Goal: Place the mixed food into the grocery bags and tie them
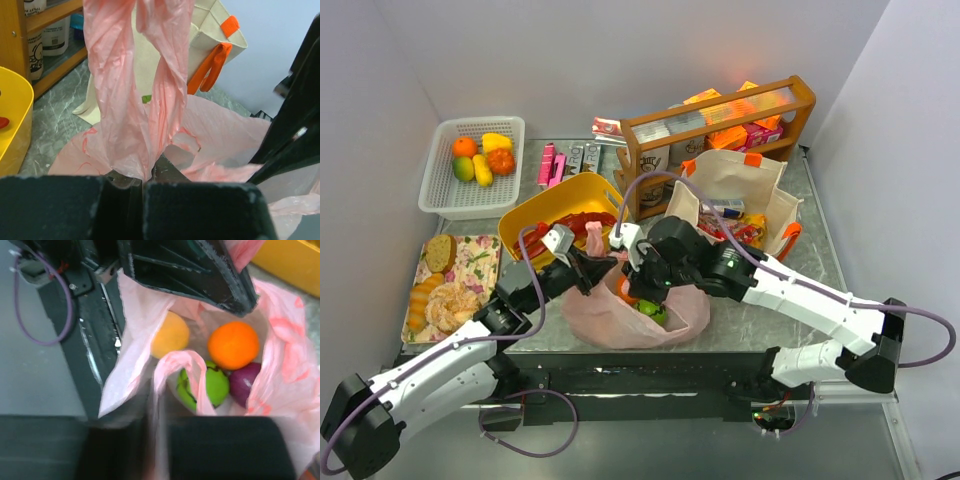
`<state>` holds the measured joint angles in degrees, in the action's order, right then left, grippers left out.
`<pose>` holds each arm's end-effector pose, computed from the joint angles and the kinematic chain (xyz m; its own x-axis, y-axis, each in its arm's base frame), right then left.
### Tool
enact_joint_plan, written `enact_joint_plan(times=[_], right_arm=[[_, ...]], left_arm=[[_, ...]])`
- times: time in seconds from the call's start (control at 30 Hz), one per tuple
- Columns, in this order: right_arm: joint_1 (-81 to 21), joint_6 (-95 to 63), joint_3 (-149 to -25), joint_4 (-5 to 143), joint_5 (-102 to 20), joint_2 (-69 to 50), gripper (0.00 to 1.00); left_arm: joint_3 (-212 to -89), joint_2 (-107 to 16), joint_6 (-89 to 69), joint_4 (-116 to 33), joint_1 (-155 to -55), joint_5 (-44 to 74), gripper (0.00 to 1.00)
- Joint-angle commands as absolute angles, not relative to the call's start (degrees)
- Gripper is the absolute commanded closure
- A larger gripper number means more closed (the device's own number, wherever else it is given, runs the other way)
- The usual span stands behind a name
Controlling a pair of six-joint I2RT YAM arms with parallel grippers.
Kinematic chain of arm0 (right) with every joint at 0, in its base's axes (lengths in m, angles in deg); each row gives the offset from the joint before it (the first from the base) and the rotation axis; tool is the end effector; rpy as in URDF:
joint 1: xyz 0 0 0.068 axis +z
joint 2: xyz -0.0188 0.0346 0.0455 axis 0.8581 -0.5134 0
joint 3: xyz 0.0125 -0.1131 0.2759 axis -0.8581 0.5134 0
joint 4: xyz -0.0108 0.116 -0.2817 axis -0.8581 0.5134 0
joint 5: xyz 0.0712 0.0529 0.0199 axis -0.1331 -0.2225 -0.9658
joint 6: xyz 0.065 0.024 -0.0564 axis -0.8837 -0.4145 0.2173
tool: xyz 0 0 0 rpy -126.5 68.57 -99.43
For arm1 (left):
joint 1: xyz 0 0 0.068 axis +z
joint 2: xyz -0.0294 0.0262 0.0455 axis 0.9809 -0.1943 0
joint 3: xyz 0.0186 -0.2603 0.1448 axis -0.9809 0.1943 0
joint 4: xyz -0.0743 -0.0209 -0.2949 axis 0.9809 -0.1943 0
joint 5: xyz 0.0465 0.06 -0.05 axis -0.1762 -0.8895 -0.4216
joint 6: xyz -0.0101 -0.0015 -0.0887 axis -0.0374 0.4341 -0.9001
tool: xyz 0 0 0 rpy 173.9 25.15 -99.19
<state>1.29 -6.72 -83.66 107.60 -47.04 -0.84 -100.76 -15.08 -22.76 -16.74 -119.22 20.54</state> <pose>0.1517 0.3059 0.3519 -0.2758 -0.5698 -0.7741 -0.9481 0.2938 0.1215 0.1835 -0.1809 0.2720 -0.2898 -0.2847 -0.9138 0.7568 0.5164 -0.4008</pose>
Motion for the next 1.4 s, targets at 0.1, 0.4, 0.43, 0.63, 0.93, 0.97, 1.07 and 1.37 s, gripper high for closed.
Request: enact_joint_plan(times=[0.1, 0.4, 0.43, 0.63, 0.93, 0.97, 1.07, 1.37], right_arm=[[1.36, -10.06, -91.01, 101.94, -39.3, 7.91, 1.0], [1.45, -4.7, -89.53, 95.36, -46.42, 6.17, 1.0], [1.36, -4.52, -88.13, 94.47, -46.25, 6.25, 1.0], [-0.13, -4.6, -86.54, 92.62, -44.49, 4.15, 1.0], [-6.2, -9.09, -84.77, 87.08, -49.14, 2.22, 1.0], [-6.2, -9.09, -85.04, 86.99, -49.41, 1.52, 1.0], [-6.2, -11.11, -85.39, 85.94, -51.69, -0.5, 1.0], [-6.2, -12.26, -84.25, 83.04, -50.38, -2.27, 1.0]], left_arm=[[-101.26, -15.0, -21.19, -18.39, -119.31, 23.02, 0.99], [-112.5, -28.61, -17.59, -23.3, -119.4, 36.3, 0.99], [-113.39, -29.76, -17.32, -24.7, -119.4, 37.35, 0.99], [-114.63, -31.62, -16.62, -22.08, -120.02, 42.19, 0.99], [-111.82, -29.07, -16.62, -21.82, -120.1, 44.66, 0.91], [-111.55, -28.89, -17.14, -21.47, -120.1, 44.66, 0.85], [-110.76, -28.63, -18.11, -19.27, -120.1, 44.22, 0.72], [-109.8, -26.53, -17.85, -18.56, -120.19, 42.02, 0.34]])
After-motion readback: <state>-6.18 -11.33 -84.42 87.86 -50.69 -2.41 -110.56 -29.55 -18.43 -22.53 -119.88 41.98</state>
